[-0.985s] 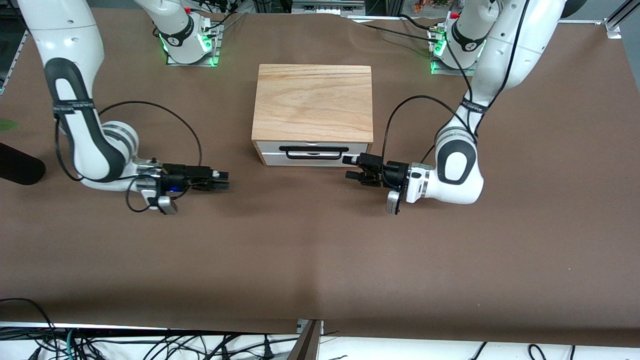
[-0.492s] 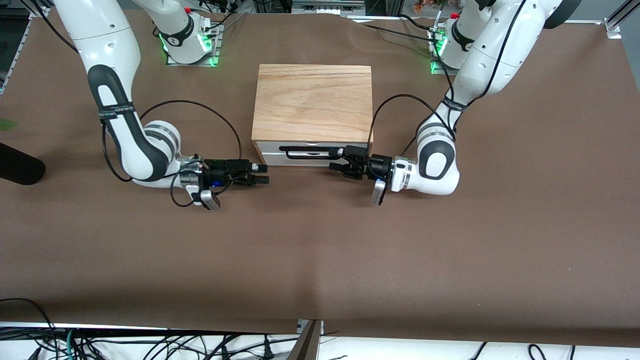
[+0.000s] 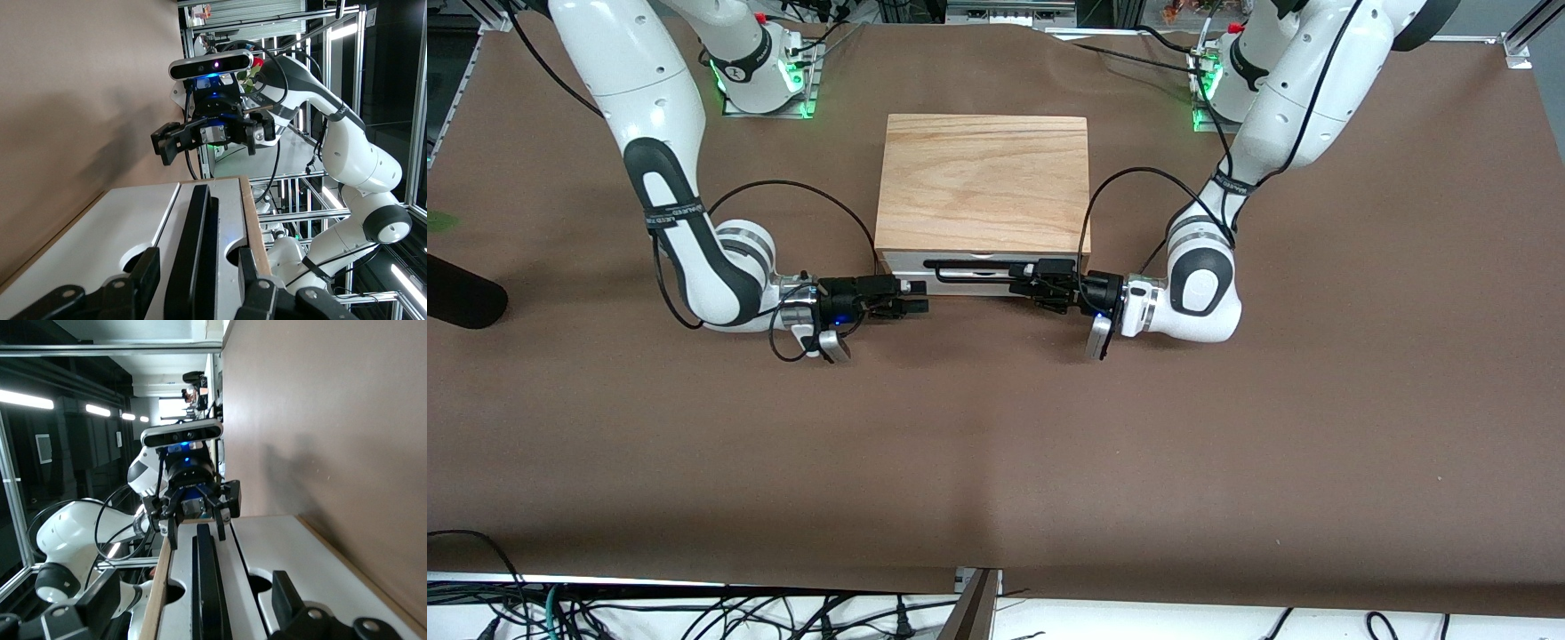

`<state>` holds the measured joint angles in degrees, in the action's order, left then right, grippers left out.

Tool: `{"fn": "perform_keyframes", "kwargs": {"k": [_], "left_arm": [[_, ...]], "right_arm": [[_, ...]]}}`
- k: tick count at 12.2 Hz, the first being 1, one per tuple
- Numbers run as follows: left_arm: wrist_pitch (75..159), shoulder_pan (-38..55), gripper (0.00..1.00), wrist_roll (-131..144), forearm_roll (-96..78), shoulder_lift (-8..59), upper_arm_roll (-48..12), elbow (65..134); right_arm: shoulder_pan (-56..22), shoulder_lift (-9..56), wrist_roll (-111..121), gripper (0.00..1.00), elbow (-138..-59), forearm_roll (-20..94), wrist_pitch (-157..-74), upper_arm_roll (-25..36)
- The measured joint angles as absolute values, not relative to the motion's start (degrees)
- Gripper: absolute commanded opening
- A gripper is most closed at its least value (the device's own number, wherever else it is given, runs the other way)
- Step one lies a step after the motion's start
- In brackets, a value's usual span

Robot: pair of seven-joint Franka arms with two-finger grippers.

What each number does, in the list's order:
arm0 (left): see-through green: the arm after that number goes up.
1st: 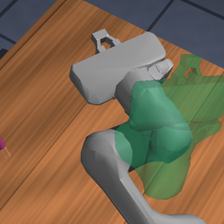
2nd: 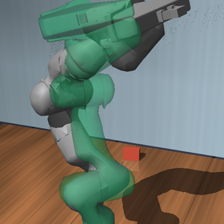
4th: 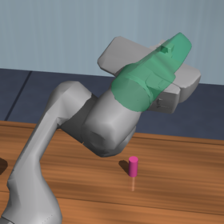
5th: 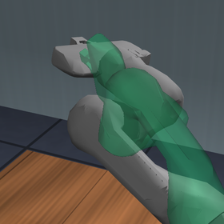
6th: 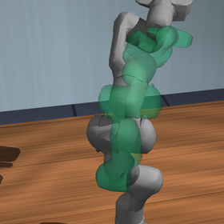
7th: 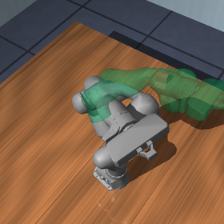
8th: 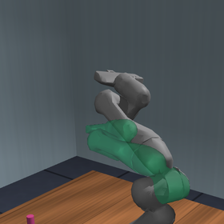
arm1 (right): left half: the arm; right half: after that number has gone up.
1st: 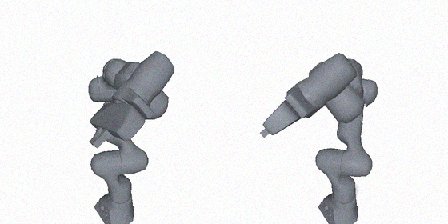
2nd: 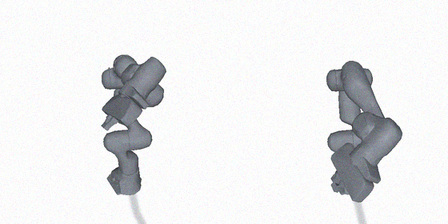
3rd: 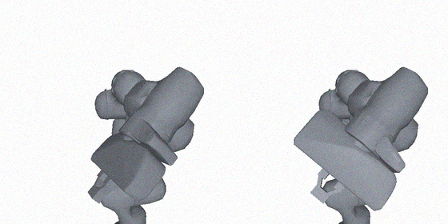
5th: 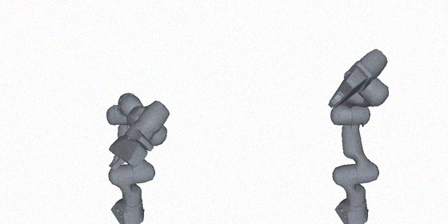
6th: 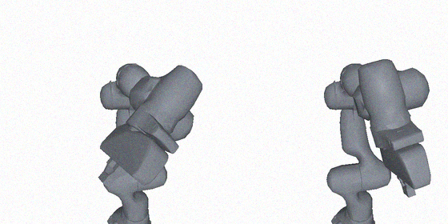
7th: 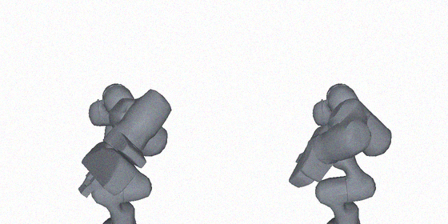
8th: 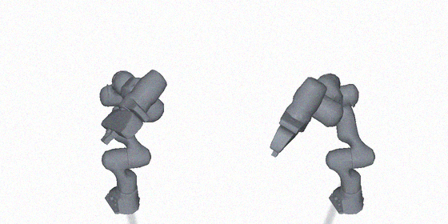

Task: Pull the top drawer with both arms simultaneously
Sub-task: 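Close the left gripper on one handle end while the right gripper grips the other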

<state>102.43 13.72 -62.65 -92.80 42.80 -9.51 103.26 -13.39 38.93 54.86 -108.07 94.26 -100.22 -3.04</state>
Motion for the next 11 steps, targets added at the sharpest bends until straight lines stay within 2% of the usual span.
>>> {"fn": "perform_keyframes", "kwargs": {"k": [1,3,4,5,7,9,11], "left_arm": [[102.4,13.7,0.18,-62.7,-92.8,42.9,-9.5,103.4],[102.4,13.7,0.09,-62.7,-92.8,43.1,-9.5,103.4],[102.4,13.7,0.04,-62.7,-92.8,43.2,-9.5,103.4],[102.5,13.7,0.00,-62.7,-92.8,43.2,-9.5,103.4],[102.5,13.7,0.00,-62.7,-92.8,43.3,-9.5,103.4],[102.5,13.7,0.00,-62.7,-92.8,43.3,-9.5,103.4],[102.5,13.7,0.00,-62.7,-92.8,43.3,-9.5,103.4]], "right_arm": [[-13.7,39.5,54.9,1.00,-108.1,94.3,-99.4,-3.1],[-14.3,40.0,55.0,0.98,-108.5,94.4,-98.4,-3.1],[-14.7,40.1,55.1,0.90,-108.7,94.8,-98.3,-3.1],[-14.9,40.1,55.1,0.78,-108.8,95.1,-98.3,-3.1],[-15.1,40.1,55.1,0.51,-108.8,95.4,-98.3,-3.1],[-15.1,40.1,55.8,0.44,-108.8,95.4,-98.2,-3.1],[-15.1,40.1,56.4,0.43,-108.8,95.4,-98.1,-3.1]]}}
